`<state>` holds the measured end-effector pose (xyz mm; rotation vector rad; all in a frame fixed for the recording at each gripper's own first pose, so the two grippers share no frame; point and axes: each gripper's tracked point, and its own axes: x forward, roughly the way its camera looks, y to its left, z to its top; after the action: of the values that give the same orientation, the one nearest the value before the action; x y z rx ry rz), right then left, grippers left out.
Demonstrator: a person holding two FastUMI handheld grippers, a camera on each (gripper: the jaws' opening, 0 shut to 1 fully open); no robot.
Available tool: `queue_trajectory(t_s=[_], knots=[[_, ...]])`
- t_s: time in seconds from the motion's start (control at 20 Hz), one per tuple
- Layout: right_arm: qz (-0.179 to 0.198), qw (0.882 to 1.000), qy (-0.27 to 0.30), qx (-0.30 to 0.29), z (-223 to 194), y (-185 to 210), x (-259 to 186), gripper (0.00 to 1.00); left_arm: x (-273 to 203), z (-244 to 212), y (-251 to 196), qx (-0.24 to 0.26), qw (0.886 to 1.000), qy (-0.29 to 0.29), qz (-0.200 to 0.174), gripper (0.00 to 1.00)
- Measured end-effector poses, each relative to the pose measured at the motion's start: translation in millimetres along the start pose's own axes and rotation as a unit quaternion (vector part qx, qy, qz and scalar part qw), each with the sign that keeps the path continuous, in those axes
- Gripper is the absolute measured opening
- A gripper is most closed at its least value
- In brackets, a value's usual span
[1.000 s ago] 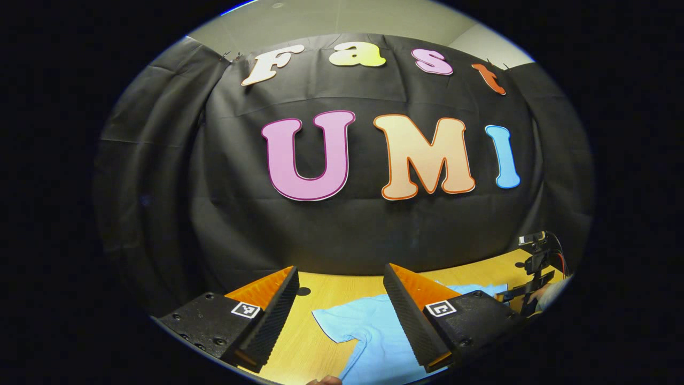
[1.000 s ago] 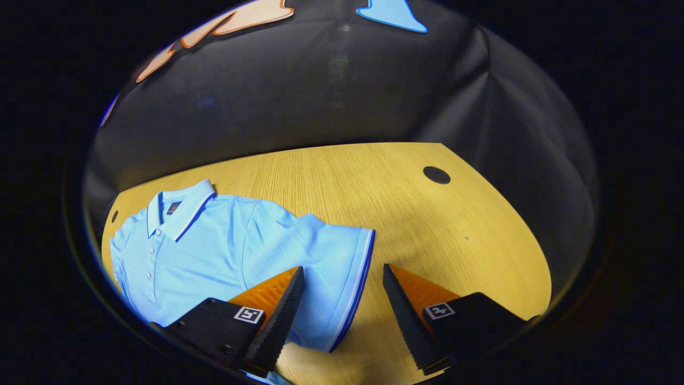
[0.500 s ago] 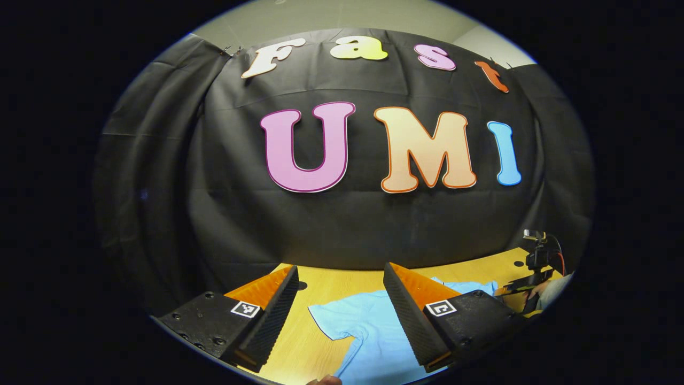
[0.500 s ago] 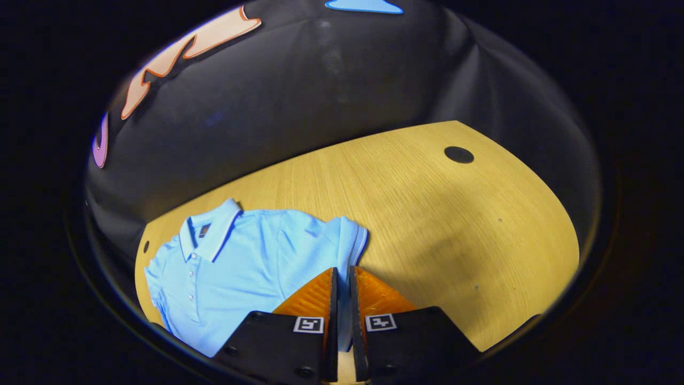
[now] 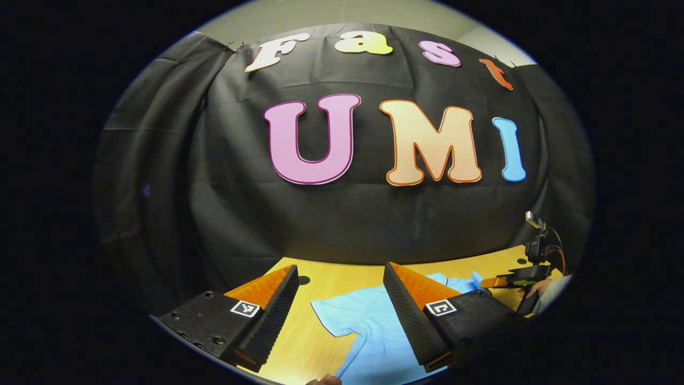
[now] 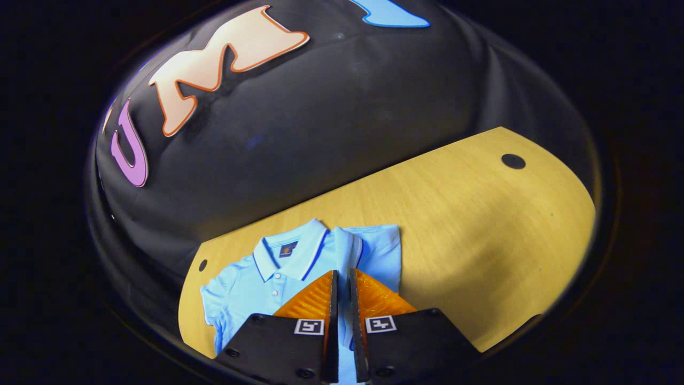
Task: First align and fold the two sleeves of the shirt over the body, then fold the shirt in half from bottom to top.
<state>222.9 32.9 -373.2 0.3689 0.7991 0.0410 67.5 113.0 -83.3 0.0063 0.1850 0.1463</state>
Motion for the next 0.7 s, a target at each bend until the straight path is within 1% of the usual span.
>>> queue_trajectory(t_s=[0.2, 0.4, 0.45, 0.5, 0.65, 0.7], knots=[[0.015, 1.0, 0.013, 0.011, -16, 18, 11, 0.14, -2, -2, 11, 0.011, 1.0, 0.004, 0.011, 0.96], [0.023, 0.999, 0.039, 0.019, -38, 29, 19, 0.14, 5, -15, 21, 0.005, 1.0, 0.02, 0.016, 0.96], [0.026, 0.999, 0.042, 0.018, -40, 33, 17, 0.1, 7, -18, 23, 0.001, 1.0, 0.024, 0.017, 0.96], [0.032, 0.999, 0.038, 0.016, -39, 39, 14, 0.1, 12, -24, 23, 0.0, 0.999, 0.027, 0.017, 0.96], [0.042, 0.999, 0.003, -0.018, -24, 48, -3, 0.81, 25, -38, 18, -0.012, 0.999, 0.036, 0.006, 0.96], [0.041, 0.999, -0.002, -0.028, -20, 48, -11, 0.85, 32, -45, 17, -0.017, 0.999, 0.042, 0.003, 0.96]])
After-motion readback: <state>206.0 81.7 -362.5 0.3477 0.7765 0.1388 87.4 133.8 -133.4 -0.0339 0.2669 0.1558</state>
